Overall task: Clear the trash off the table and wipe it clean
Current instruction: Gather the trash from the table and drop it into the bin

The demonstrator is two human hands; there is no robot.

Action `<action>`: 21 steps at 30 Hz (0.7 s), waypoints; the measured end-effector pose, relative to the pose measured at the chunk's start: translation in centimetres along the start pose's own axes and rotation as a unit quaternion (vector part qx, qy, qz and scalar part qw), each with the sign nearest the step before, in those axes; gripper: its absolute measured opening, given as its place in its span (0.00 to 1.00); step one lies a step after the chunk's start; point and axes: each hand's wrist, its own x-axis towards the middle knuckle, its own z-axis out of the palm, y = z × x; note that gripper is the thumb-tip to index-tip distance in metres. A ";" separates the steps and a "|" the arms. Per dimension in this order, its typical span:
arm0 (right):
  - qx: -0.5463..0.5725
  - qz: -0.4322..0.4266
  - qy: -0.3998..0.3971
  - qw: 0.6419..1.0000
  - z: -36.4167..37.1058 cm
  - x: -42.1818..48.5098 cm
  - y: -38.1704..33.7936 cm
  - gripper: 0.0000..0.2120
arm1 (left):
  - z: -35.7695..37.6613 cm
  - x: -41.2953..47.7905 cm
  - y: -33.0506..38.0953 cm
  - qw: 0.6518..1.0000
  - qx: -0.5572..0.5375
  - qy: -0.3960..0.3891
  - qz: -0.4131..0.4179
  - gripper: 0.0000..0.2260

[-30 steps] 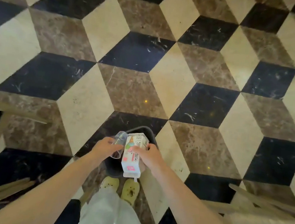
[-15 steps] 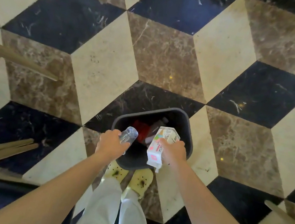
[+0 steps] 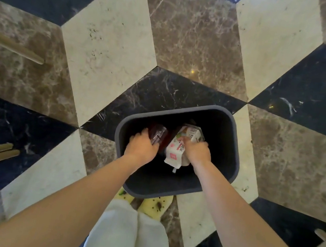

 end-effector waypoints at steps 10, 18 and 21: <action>-0.278 -0.258 -0.010 0.925 -2.0 -3.3 0.1 0.36 | -2.0 -2.2 0.9 0.993 0.065 -0.019 0.094 0.26; -0.329 -0.264 -0.053 0.905 -7.0 -8.3 -0.7 0.40 | -6.7 -6.7 2.2 0.985 0.102 -0.098 0.098 0.26; -0.324 -0.250 -0.040 0.912 -9.1 -11.7 -0.7 0.41 | -8.8 -9.1 3.1 0.981 0.122 -0.116 0.099 0.25</action>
